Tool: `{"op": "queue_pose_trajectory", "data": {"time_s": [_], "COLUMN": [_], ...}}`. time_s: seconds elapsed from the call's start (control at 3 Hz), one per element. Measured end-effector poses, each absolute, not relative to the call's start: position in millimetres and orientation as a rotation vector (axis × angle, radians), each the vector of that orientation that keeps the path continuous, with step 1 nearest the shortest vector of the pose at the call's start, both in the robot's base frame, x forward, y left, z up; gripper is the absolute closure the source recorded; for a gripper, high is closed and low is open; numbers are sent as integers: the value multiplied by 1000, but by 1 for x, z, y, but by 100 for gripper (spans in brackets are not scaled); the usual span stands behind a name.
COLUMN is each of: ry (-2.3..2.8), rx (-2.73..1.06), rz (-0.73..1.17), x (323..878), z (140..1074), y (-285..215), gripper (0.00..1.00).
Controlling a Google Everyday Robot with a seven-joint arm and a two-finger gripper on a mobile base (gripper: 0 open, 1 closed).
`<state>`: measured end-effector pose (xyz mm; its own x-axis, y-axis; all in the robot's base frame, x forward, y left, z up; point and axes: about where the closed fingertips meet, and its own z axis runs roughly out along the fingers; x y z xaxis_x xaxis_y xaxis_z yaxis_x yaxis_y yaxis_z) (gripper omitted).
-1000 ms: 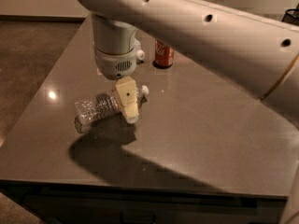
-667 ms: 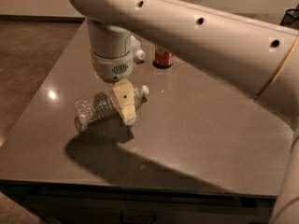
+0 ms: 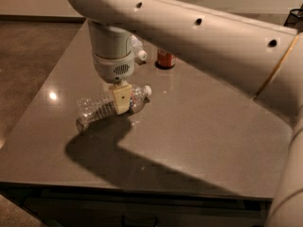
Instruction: Place water bottle upright
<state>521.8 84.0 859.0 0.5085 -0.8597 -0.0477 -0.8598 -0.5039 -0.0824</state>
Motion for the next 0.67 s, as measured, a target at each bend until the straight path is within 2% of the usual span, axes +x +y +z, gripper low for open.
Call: {"op": "queue_pose_trajectory", "data": {"time_s": [0.33, 0.67], "ry": [1502, 1444], "rx": [-2622, -2569], "rz": [-31, -96], "x": [528, 546], "z": [873, 899], "y": [77, 60], "gripper": [87, 100]}}
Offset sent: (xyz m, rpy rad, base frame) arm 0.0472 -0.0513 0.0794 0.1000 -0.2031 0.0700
